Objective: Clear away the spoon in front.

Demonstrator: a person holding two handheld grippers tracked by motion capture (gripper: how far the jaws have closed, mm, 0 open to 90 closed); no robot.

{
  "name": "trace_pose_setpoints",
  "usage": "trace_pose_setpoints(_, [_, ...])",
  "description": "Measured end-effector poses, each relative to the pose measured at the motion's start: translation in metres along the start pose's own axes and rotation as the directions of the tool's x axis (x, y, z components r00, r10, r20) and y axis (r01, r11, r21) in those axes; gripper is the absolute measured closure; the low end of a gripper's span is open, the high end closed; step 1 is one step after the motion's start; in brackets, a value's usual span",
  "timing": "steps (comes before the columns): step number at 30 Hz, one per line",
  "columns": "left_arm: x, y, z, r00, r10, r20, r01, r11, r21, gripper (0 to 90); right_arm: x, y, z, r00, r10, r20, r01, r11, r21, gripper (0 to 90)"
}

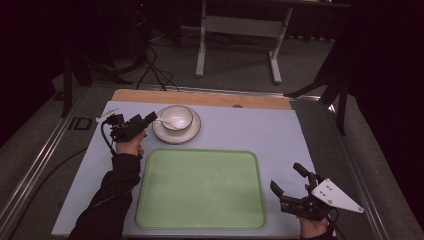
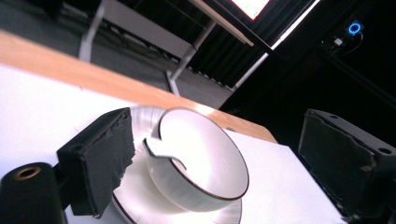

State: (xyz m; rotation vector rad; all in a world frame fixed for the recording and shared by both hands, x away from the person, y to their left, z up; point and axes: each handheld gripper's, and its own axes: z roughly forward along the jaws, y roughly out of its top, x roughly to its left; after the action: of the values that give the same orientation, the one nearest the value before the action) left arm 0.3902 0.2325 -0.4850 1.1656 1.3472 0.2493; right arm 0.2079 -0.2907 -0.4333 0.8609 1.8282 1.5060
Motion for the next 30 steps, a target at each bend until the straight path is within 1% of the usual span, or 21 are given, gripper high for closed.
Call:
trace_pose_setpoints(1, [0.001, -0.003, 0.002, 0.9998, -0.018, -0.001, 0.018, 0.9998, 0.0, 14.5, 0.0, 0.0, 0.0, 1.0, 0.001, 0.0, -0.001, 1.0, 0.0, 9.3])
trace_pose_setpoints(3, [0.004, -0.006, 0.007, 0.9989, -0.045, -0.011, 0.045, 0.999, 0.009, 15.8, 0.0, 0.0, 0.0, 1.0, 0.003, -0.002, -0.003, 1.0, -0.001, 9.3])
trace_pose_setpoints(5, [0.005, -0.01, 0.011, 0.9982, -0.055, -0.027, 0.055, 0.9983, 0.02, 19.7, -0.001, 0.0, 0.0, 1.0, 0.004, -0.003, -0.004, 1.0, 0.0, 9.3])
trace_pose_setpoints(7, [0.007, -0.012, 0.016, 0.9961, -0.077, -0.044, 0.078, 0.9965, 0.029, 23.3, -0.001, 0.0, 0.0, 1.0, 0.004, -0.005, -0.004, 1.0, -0.002, 9.3])
trace_pose_setpoints(8, [0.008, -0.013, 0.018, 0.9943, -0.09, -0.058, 0.092, 0.9952, 0.033, 24.4, -0.001, 0.0, 0.0, 1.0, 0.003, -0.006, -0.003, 1.0, -0.001, 9.3])
trace_pose_setpoints(9, [0.009, -0.014, 0.02, 0.9921, -0.112, -0.055, 0.114, 0.9932, 0.026, 26.8, -0.001, 0.0, 0.0, 1.0, 0.003, -0.006, -0.003, 1.0, 0.001, 9.3])
trace_pose_setpoints(10, [0.01, -0.014, 0.021, 0.9896, -0.128, -0.066, 0.129, 0.9913, 0.022, 27.8, -0.001, 0.0, -0.001, 1.0, 0.004, -0.006, -0.004, 1.0, 0.0, 9.3])
trace_pose_setpoints(12, [0.012, -0.015, 0.025, 0.986, -0.148, -0.076, 0.15, 0.9885, 0.017, 32.8, -0.001, 0.0, -0.001, 1.0, 0.005, -0.006, -0.005, 1.0, 0.0, 9.3])
trace_pose_setpoints(13, [0.013, -0.016, 0.026, 0.983, -0.166, -0.079, 0.167, 0.9858, 0.014, 33.9, -0.001, 0.0, -0.001, 1.0, 0.006, -0.007, -0.006, 1.0, 0.0, 9.3])
trace_pose_setpoints(14, [0.013, -0.016, 0.026, 0.983, -0.166, -0.079, 0.167, 0.9858, 0.014, 35.7, -0.001, 0.0, -0.001, 1.0, 0.006, -0.007, -0.006, 1.0, 0.0, 9.3])
trace_pose_setpoints(15, [0.015, -0.019, 0.03, 0.9782, -0.19, -0.084, 0.192, 0.9814, 0.011, 37.6, -0.001, 0.0, -0.001, 0.9999, 0.007, -0.007, -0.007, 1.0, 0.0, 9.3])
trace_pose_setpoints(17, [0.015, -0.019, 0.03, 0.9782, -0.19, -0.084, 0.192, 0.9814, 0.011, 39.3, -0.001, 0.0, -0.001, 0.9999, 0.009, -0.009, -0.009, 1.0, 0.0, 9.3])
trace_pose_setpoints(18, [0.019, -0.024, 0.034, 0.968, -0.24, -0.072, 0.241, 0.9706, -0.002, 42.9, -0.002, -0.001, -0.001, 0.9999, 0.01, -0.01, -0.01, 1.0, 0.002, 9.3])
trace_pose_setpoints(19, [0.02, -0.026, 0.036, 0.9632, -0.259, -0.073, 0.259, 0.9659, -0.006, 44.4, -0.002, -0.001, -0.001, 0.9999, 0.01, -0.012, -0.01, 1.0, 0.001, 9.3])
trace_pose_setpoints(20, [0.021, -0.027, 0.036, 0.9607, -0.267, -0.077, 0.266, 0.9637, -0.015, 45.9, -0.002, -0.001, -0.001, 0.9999, 0.012, -0.01, -0.012, 1.0, 0.002, 9.3])
trace_pose_setpoints(21, [0.021, -0.027, 0.037, 0.9586, -0.276, -0.072, 0.275, 0.9613, -0.021, 49.6, -0.002, -0.001, -0.001, 0.9999, 0.013, -0.011, -0.013, 1.0, 0.002, 9.3])
trace_pose_setpoints(22, [0.021, -0.027, 0.037, 0.9586, -0.276, -0.072, 0.275, 0.9613, -0.021, 52.1, -0.002, -0.001, -0.001, 0.9998, 0.016, -0.011, -0.016, 1.0, 0.002, 9.3])
trace_pose_setpoints(26, [0.022, -0.029, 0.039, 0.9485, -0.308, -0.074, 0.305, 0.951, -0.052, 62.2, -0.003, -0.001, 0.0, 0.9997, 0.02, -0.012, -0.02, 1.0, 0.0, 9.3])
trace_pose_setpoints(28, [0.023, -0.029, 0.04, 0.9431, -0.326, -0.065, 0.322, 0.9446, -0.061, 66.9, -0.003, -0.001, 0.0, 0.9996, 0.026, -0.013, -0.026, 1.0, 0.002, 9.3])
trace_pose_setpoints(30, [0.023, -0.029, 0.041, 0.9416, -0.332, -0.056, 0.329, 0.9426, -0.056, 71.2, -0.004, -0.001, -0.001, 0.9995, 0.028, -0.012, -0.028, 1.0, 0.003, 9.3])
